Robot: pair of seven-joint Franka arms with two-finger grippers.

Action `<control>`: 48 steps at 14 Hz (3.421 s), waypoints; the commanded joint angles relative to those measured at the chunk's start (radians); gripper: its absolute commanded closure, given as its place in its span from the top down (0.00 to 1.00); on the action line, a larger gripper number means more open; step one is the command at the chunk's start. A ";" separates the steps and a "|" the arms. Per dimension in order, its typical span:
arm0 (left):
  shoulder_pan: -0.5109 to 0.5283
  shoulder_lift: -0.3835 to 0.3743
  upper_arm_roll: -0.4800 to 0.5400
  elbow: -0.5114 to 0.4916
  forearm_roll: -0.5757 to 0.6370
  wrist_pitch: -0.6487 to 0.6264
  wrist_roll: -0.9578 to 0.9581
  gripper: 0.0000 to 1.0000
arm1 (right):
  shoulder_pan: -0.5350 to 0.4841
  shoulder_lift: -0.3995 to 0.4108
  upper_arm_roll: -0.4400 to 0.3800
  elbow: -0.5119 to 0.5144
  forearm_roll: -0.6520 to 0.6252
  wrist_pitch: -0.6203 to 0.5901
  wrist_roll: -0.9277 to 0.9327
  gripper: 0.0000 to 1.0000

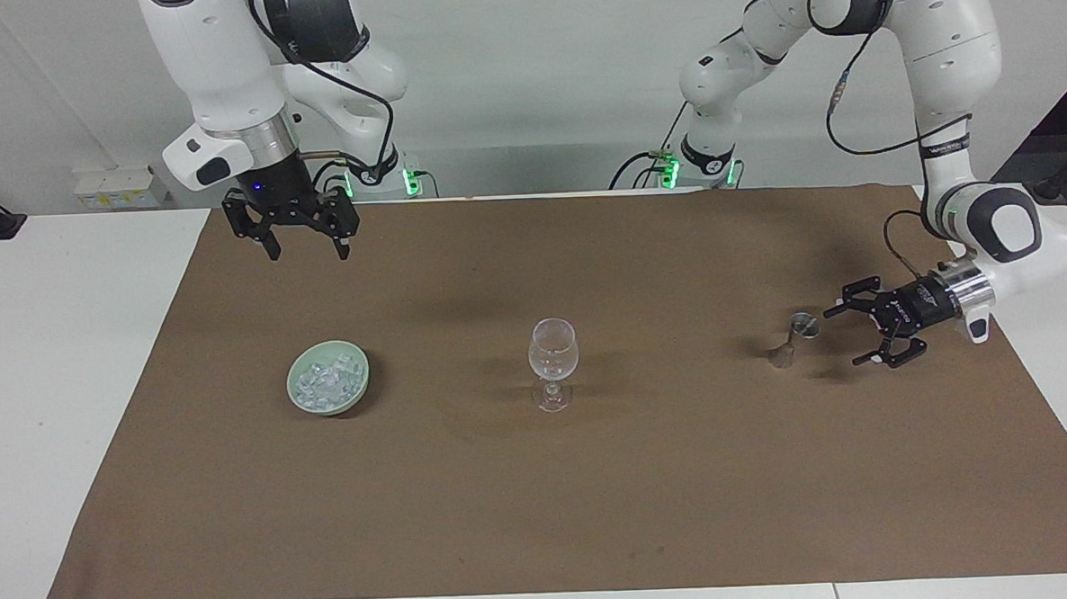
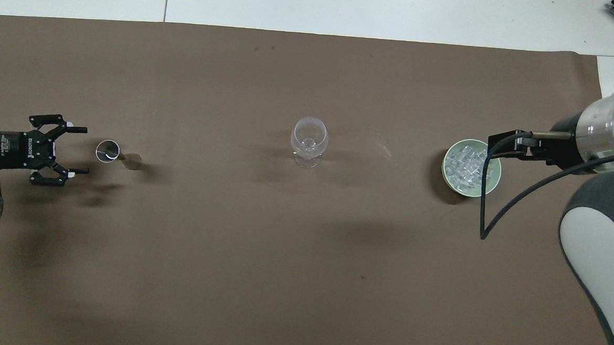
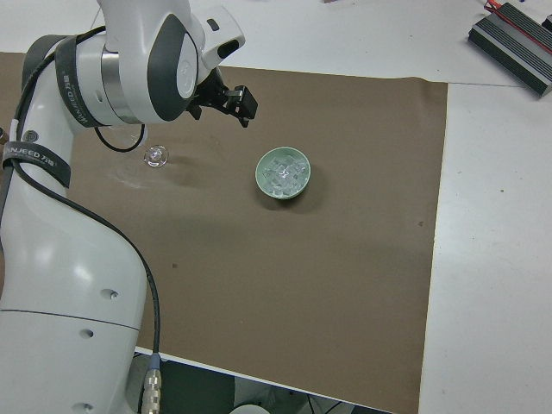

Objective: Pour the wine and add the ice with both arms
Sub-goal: 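Reach the left gripper to the small dark cup and grasp it, then lift the dark cup with the left gripper toward the glass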

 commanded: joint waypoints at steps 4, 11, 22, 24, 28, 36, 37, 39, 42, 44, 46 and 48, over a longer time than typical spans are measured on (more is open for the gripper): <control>-0.058 -0.022 0.006 -0.081 -0.085 0.072 0.155 1.00 | -0.021 -0.007 0.008 0.001 0.024 -0.004 -0.022 1.00; -0.093 -0.023 0.007 -0.090 -0.131 0.116 0.161 1.00 | -0.021 -0.007 0.008 -0.001 0.024 -0.004 -0.022 1.00; -0.092 -0.034 0.007 -0.121 -0.136 0.115 0.161 0.72 | -0.021 -0.007 0.008 -0.001 0.024 -0.004 -0.022 1.00; -0.090 -0.036 0.006 -0.121 -0.138 0.109 0.161 0.68 | -0.021 -0.007 0.008 0.001 0.024 -0.004 -0.022 1.00; -0.080 -0.036 0.004 -0.121 -0.138 0.089 0.161 0.67 | -0.021 -0.007 0.008 -0.001 0.024 -0.004 -0.022 1.00; -0.072 -0.037 0.006 -0.121 -0.153 0.053 0.161 0.61 | -0.021 -0.007 0.008 -0.001 0.024 -0.004 -0.022 1.00; -0.072 -0.039 0.006 -0.121 -0.154 0.053 0.161 0.59 | -0.021 -0.007 0.008 -0.001 0.024 -0.004 -0.022 1.00; -0.072 -0.040 0.006 -0.121 -0.161 0.052 0.161 0.54 | -0.021 -0.007 0.008 -0.001 0.024 -0.004 -0.022 1.00; -0.072 -0.040 0.006 -0.119 -0.161 0.044 0.161 0.50 | -0.021 -0.007 0.008 -0.001 0.024 -0.004 -0.022 1.00; -0.070 -0.040 0.007 -0.117 -0.161 0.043 0.161 0.49 | -0.021 -0.007 0.008 -0.001 0.024 -0.004 -0.022 1.00; -0.070 -0.042 0.009 -0.117 -0.161 0.043 0.161 0.49 | -0.021 -0.007 0.008 -0.001 0.024 -0.004 -0.022 1.00; -0.070 -0.042 0.010 -0.119 -0.159 0.044 0.161 0.49 | -0.021 -0.007 0.008 -0.001 0.024 -0.004 -0.022 1.00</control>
